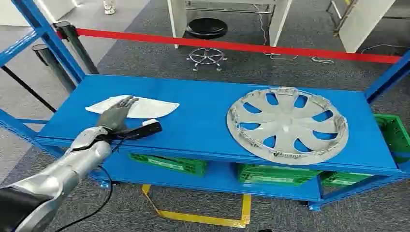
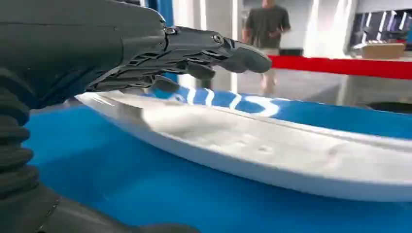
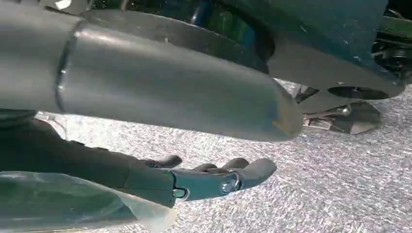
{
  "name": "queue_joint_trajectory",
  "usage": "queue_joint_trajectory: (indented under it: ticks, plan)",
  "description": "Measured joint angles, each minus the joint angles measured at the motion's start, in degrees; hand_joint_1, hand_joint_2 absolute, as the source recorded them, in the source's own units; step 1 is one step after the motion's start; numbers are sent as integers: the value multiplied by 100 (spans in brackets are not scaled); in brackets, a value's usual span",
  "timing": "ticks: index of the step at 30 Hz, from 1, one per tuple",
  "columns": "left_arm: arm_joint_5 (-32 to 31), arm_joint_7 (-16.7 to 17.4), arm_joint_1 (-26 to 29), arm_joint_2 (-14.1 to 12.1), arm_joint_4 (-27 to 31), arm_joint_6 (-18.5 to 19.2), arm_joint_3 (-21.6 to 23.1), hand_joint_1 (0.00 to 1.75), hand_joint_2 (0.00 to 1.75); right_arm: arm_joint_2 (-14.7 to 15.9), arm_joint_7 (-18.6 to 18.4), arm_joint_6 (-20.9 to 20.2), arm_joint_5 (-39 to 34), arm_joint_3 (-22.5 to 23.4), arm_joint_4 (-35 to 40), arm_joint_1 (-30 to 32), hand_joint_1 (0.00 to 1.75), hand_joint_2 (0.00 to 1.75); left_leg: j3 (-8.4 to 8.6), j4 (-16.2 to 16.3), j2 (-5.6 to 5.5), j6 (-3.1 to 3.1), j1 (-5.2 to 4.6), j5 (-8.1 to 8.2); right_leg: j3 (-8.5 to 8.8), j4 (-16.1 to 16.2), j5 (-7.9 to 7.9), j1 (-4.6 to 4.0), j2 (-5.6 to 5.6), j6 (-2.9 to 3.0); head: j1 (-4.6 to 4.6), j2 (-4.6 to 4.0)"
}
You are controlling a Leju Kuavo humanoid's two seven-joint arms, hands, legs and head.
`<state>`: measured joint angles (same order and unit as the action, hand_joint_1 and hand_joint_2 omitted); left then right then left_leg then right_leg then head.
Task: Take the parts from the cabinet and place them on the table.
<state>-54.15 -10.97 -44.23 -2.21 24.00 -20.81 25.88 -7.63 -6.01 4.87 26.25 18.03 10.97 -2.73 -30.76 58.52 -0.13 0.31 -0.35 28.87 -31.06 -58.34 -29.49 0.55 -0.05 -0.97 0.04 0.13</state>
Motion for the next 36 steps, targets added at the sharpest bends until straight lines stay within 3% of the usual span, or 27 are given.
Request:
queue_joint_trajectory:
  ticks: [5, 9, 14, 21, 28, 36]
  plan:
    - [-539, 378, -2, 0, -87, -498, 218, 0, 175, -20, -39, 31, 37, 7, 0, 0, 0, 0, 0, 0, 0, 0, 0, 0, 0, 0, 0, 0, 1, 0, 0, 0]
    - [-1090, 775, -1, -20, -144, -1161, 317, 0, 175, -50, -44, 35, 83, 46, 0, -1, 0, 0, 0, 0, 0, 0, 0, 0, 0, 0, 0, 0, 1, 0, 0, 0]
    - [-1382, 876, 2, -33, -186, -1519, 373, 0, 175, -70, -44, 44, 111, 57, 0, -1, 0, 0, 0, 0, 0, 0, 0, 0, 0, 0, 0, 0, 0, 0, 0, 0]
    - [-1522, 974, 1, -15, -221, -1519, 415, 0, 175, -94, -48, 55, 98, 70, 0, 0, 0, 0, 1, 0, 0, 0, 0, 0, -2, 0, 0, 0, 1, 0, 0, 0]
    - [-1746, 1158, -29, 291, -267, -1346, 419, 0, 175, -96, 50, 74, -85, 313, 0, 0, 0, 0, -1, 1, 0, 0, -4, 0, -1, 0, 0, 3, 7, 0, 0, 0]
    - [-2124, 1237, -201, 701, -336, -707, 590, 0, 175, -96, -94, 13, -170, 487, -9, 7, 0, 0, -1, 3, -1, 1, -4, 0, -2, 1, 1, 4, 1, -1, 0, 0]
